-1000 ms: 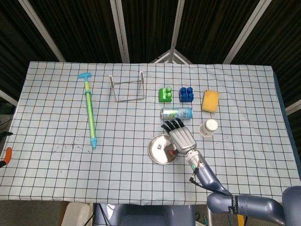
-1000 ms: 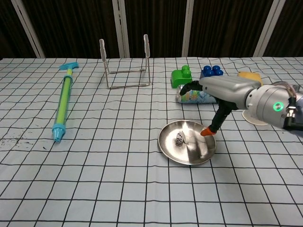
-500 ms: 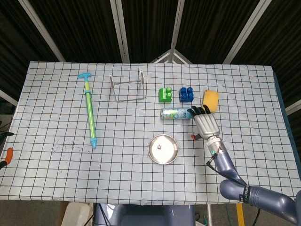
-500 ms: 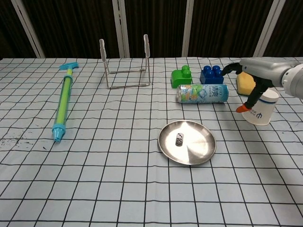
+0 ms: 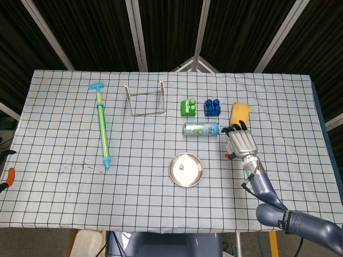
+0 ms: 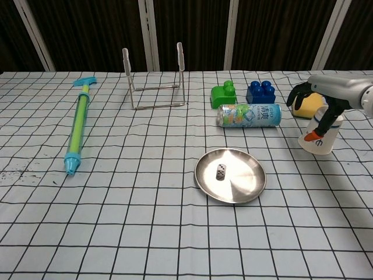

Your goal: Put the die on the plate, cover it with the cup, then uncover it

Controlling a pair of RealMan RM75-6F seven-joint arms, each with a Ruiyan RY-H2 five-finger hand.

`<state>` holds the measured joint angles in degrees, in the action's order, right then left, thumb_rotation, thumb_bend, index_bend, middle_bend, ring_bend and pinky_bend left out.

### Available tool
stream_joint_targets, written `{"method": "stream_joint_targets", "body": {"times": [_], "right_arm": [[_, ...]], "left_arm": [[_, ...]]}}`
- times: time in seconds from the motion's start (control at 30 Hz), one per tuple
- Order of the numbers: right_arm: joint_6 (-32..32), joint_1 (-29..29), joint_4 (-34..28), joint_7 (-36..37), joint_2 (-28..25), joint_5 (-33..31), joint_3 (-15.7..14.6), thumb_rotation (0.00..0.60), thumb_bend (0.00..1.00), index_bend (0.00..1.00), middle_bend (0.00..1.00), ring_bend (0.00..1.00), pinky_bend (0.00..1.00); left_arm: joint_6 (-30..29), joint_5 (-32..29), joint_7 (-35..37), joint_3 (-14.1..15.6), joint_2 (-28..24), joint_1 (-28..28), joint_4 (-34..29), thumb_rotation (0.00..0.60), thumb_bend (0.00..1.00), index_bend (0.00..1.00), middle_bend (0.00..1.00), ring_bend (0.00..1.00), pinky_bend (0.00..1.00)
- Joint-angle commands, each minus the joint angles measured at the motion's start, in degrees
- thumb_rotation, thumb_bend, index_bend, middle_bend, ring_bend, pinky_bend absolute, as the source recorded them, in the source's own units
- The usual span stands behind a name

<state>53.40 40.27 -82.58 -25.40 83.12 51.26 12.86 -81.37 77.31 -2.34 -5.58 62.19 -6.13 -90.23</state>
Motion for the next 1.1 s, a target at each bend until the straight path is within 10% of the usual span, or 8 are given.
{"method": "stream_joint_targets", "body": {"times": [0.03, 1.1], "right_arm": [[0.51, -0.16, -0.96, -0.3, -0.88, -0.23, -0.1, 0.6, 0.17, 0.31, 0.34, 0.17, 0.0], [0.86, -1.27, 0.22, 0.8, -4.09, -2.46, -1.82, 0.6, 0.28, 0.37, 0.41, 0.19, 0.0]], "left_arm": [[0.08, 0.13, -0.22, 0.11, 0.05, -0.06, -0.08, 0.6, 0.67, 0.27, 0.0, 0.0, 0.09], [0.14, -0.34, -1.81, 0.18, 0.4, -0.15, -0.44, 0.6, 0.67, 0.27, 0.0, 0.0, 0.09]]}}
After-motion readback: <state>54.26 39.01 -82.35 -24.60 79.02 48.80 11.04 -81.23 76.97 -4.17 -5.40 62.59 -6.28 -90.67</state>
